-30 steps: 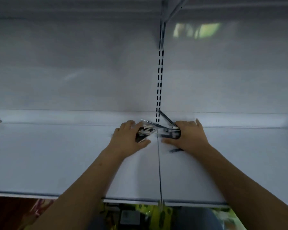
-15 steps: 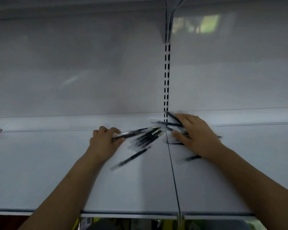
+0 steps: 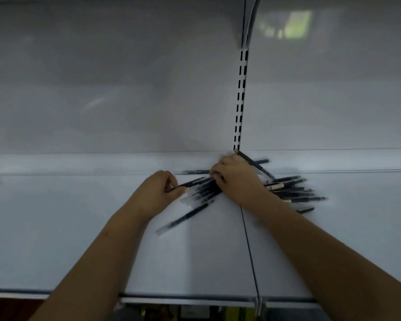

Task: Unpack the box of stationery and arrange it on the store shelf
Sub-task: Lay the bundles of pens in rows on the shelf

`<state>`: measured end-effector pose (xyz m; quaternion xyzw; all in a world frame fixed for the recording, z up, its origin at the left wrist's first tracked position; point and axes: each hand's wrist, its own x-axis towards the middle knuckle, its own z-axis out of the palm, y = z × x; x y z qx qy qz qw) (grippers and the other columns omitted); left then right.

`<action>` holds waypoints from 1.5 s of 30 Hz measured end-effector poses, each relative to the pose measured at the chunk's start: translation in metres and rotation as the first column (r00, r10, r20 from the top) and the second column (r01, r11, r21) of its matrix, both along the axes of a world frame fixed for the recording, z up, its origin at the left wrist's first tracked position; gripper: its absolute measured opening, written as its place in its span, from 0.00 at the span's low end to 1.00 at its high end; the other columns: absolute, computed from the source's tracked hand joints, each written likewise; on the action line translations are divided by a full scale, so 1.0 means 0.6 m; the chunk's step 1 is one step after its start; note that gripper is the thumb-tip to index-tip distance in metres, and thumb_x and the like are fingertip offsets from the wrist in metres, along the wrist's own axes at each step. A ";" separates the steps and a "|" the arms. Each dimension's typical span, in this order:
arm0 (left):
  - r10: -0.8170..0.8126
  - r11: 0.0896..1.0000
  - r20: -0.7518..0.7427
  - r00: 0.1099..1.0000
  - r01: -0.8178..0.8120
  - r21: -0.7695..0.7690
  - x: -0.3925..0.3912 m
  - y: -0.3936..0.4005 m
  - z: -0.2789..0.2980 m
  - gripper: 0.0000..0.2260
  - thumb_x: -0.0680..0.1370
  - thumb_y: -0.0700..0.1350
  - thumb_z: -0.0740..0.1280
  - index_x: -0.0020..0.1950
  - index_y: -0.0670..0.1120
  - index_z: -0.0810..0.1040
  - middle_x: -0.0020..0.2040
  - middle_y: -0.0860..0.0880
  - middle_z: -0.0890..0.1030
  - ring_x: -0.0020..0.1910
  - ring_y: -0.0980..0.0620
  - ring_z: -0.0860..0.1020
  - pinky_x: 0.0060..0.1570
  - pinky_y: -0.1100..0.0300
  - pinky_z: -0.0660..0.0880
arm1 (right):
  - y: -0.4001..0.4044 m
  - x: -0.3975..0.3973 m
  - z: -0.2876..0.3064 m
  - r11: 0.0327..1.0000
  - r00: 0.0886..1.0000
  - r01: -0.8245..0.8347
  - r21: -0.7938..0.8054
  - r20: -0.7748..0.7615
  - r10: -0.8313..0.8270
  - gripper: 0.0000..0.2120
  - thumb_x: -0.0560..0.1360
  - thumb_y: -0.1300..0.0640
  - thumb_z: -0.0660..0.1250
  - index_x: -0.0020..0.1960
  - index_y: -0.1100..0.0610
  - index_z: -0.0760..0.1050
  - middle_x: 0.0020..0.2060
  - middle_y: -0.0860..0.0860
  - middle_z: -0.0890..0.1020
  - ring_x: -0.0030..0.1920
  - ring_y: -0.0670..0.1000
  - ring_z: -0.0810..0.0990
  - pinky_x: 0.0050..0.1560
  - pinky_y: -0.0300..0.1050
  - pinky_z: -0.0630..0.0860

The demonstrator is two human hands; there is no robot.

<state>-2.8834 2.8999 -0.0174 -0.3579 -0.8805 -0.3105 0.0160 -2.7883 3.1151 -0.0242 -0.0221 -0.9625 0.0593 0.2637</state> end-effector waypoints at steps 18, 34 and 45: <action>0.111 0.915 0.215 0.970 -0.184 0.358 0.022 -0.001 0.024 0.04 0.80 0.43 0.60 0.47 0.51 0.73 0.38 0.48 0.76 0.33 0.55 0.70 0.37 0.59 0.68 | 0.007 0.014 0.004 1.000 0.996 -0.003 0.000 0.085 0.003 0.08 0.79 0.52 0.64 0.54 0.54 0.78 0.51 0.51 0.78 0.55 0.54 0.73 0.56 0.49 0.69; 0.139 0.833 -0.310 0.941 0.058 0.550 0.076 0.016 0.051 0.10 0.84 0.50 0.57 0.59 0.52 0.76 0.56 0.53 0.78 0.54 0.55 0.76 0.51 0.62 0.72 | -0.052 0.041 0.083 0.304 0.924 -0.366 -0.879 -0.382 0.009 0.01 0.74 0.61 0.72 0.44 0.59 0.81 0.36 0.54 0.84 0.37 0.52 0.84 0.43 0.49 0.83; 0.316 0.888 -0.247 0.916 -0.193 0.418 0.065 0.006 0.044 0.17 0.82 0.59 0.51 0.53 0.48 0.71 0.31 0.55 0.73 0.29 0.52 0.71 0.29 0.56 0.61 | -0.019 0.038 0.060 0.625 0.977 -0.211 -0.752 -0.148 0.151 0.13 0.76 0.59 0.70 0.60 0.54 0.79 0.49 0.50 0.85 0.49 0.47 0.84 0.55 0.45 0.80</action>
